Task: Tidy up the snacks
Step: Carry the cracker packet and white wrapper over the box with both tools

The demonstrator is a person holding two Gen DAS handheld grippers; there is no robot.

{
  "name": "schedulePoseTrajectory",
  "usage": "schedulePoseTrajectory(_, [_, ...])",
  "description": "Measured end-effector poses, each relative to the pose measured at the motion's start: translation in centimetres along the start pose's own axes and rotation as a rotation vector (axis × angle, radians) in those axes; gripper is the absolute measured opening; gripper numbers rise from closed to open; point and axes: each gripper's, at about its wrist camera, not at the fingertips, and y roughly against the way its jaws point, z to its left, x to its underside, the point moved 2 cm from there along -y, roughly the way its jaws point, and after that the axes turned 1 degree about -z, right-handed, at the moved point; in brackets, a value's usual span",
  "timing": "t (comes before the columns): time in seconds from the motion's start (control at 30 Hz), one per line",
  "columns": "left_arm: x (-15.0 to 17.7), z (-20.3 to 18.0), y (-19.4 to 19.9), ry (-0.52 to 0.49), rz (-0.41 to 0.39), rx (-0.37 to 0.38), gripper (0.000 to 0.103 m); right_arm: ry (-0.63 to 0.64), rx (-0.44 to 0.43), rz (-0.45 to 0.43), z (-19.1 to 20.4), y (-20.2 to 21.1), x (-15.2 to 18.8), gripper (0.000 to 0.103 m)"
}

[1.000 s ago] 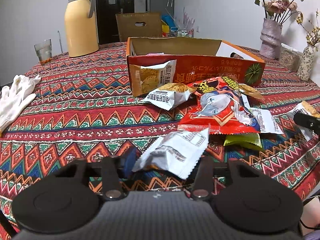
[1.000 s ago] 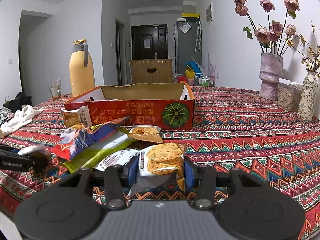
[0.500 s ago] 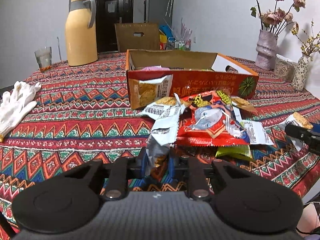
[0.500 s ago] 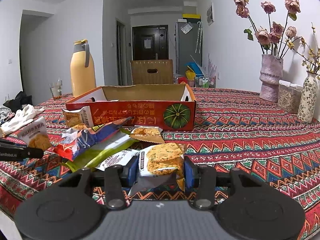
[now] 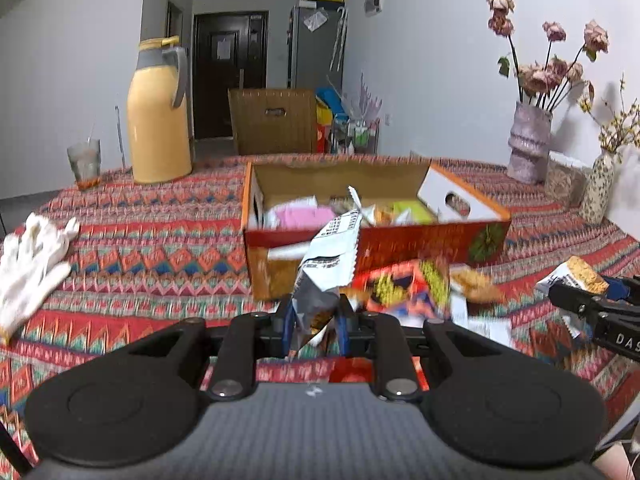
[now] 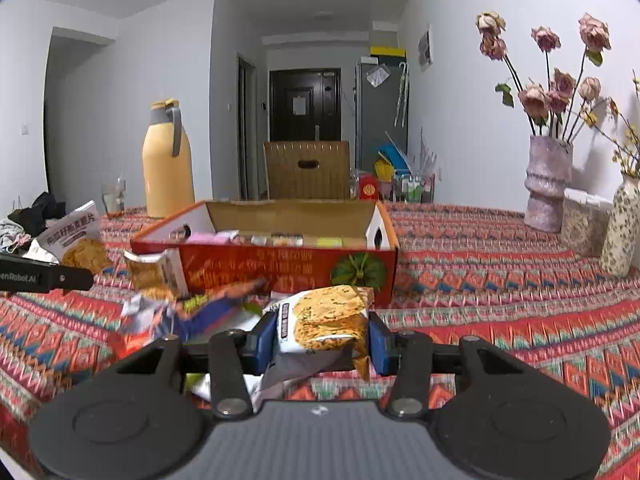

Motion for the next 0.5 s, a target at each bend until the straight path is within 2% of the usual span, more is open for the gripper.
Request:
schedulePoseTrajectory(0.23, [-4.0,-0.9,-2.0,0.014,-0.052,-0.001,0.021,0.008,-0.004,-0.053,-0.4,-2.8,-3.6,0.046])
schedulePoseTrajectory(0.5, [-8.0,-1.4,-5.3,0.036,-0.077,-0.011,0.021,0.021,-0.012,-0.080,-0.6,-7.4,-7.7,0.046])
